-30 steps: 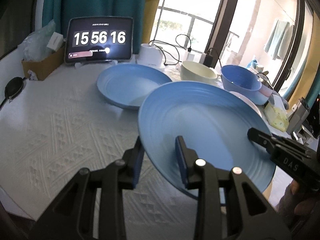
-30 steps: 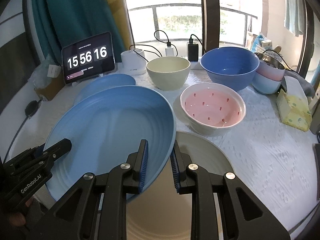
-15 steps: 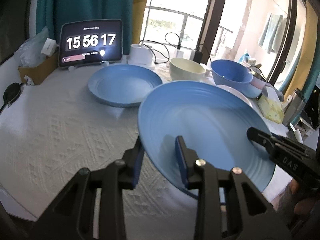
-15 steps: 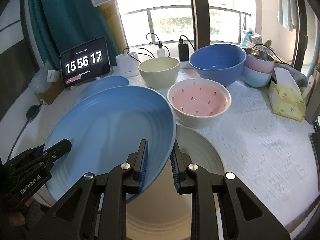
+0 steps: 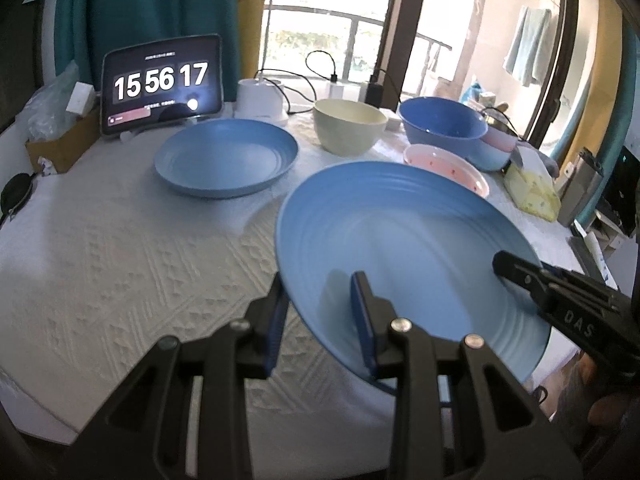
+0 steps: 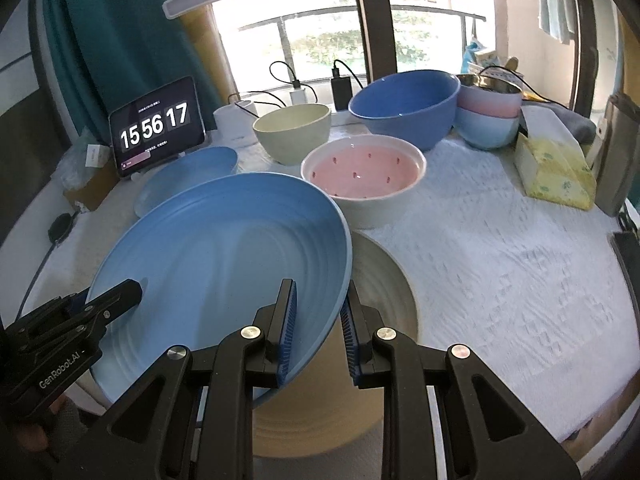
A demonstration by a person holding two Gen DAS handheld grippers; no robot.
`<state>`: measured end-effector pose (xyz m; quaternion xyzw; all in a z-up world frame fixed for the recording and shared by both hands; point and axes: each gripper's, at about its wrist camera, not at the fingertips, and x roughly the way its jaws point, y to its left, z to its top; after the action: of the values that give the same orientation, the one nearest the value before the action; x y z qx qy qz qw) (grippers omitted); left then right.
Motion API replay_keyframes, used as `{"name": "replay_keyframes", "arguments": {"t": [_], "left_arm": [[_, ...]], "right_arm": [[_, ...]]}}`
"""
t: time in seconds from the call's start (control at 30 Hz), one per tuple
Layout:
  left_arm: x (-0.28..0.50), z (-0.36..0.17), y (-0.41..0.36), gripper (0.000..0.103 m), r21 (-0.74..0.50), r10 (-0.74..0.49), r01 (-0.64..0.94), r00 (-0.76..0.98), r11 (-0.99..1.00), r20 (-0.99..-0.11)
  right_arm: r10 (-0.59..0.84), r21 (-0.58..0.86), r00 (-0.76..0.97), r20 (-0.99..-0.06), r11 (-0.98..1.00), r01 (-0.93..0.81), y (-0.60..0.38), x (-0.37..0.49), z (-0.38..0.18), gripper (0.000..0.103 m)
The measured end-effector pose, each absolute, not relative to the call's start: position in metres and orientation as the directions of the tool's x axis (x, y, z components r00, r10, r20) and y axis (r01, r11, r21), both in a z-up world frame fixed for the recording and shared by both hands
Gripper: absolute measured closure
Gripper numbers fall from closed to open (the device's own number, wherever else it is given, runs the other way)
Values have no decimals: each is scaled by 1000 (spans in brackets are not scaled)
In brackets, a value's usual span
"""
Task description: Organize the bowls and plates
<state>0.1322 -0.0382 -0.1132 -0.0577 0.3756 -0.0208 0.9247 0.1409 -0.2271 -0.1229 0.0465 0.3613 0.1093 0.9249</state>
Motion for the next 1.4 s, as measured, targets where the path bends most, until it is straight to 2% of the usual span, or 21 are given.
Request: {"name": "replay_keyframes", "arguments": {"t": [0.6,1.03,1.4], "left_arm": [[131,-129,-71,71,-72,-76,34,671,997,-737],[142,-146,-80,69,-19,-33,29,597,999,-801],[145,-144,-73,68,-16,-13,1,601,1000,-799]], "right_arm": [[221,184,711,-668,974,-131,-257,132,-146,79],[239,189,706,-667,970,-151,-265,139,-150,79],[194,165,710,-677,980,-110,-281,146,-153,79]]}}
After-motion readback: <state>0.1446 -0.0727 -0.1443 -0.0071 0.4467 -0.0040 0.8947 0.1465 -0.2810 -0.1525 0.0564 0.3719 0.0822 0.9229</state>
